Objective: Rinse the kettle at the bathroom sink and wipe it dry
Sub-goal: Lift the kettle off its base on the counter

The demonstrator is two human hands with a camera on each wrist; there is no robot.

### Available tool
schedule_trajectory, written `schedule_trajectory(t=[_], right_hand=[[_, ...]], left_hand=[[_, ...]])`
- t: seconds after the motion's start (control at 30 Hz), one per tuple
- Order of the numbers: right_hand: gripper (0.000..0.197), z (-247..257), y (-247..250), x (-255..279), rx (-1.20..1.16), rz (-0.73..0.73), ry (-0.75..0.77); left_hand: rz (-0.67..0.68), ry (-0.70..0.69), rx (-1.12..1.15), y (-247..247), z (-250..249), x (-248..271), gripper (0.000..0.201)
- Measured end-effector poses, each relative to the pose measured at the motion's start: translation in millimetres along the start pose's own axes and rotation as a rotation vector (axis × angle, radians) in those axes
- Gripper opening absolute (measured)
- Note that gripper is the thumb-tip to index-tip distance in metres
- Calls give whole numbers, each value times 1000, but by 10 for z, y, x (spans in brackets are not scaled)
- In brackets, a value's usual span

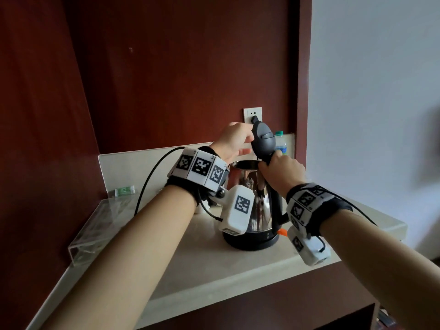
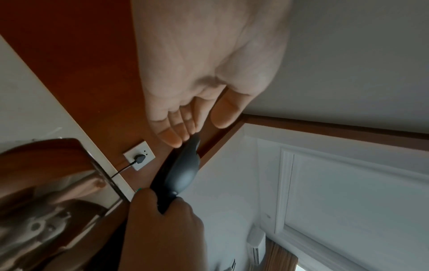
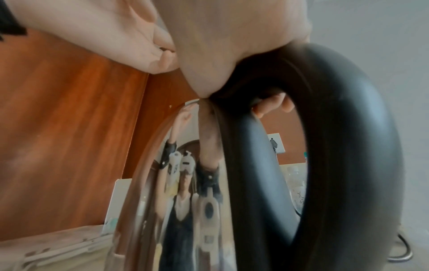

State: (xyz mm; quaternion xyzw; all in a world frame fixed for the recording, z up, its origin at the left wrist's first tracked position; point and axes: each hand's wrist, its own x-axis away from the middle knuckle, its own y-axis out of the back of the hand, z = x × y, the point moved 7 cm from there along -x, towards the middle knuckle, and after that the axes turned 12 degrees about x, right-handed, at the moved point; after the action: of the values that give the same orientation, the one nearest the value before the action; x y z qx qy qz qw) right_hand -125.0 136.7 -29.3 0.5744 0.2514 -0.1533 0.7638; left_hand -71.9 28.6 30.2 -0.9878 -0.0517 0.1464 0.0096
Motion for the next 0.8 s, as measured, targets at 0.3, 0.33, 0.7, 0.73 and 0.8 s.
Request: schedule_trajectory(t=[0.3, 0.33, 0.7, 0.73, 0.8], right_hand=[[35, 40, -32, -32, 102, -98, 54], [35, 41, -38, -45, 103, -102, 59], [49, -29, -52, -105, 15, -69, 3], [51, -24, -46, -99, 18, -68, 8], [54, -5, -28, -81, 34, -65, 37]], left_hand=[[-255, 87, -124, 684, 542, 2, 39], [-263, 111, -136, 722, 636, 8, 36], [-227, 331, 8, 689, 1142, 2, 21], [-229, 342, 6, 699, 1157, -5, 20], [-236, 370, 28, 707, 1189, 2, 24]])
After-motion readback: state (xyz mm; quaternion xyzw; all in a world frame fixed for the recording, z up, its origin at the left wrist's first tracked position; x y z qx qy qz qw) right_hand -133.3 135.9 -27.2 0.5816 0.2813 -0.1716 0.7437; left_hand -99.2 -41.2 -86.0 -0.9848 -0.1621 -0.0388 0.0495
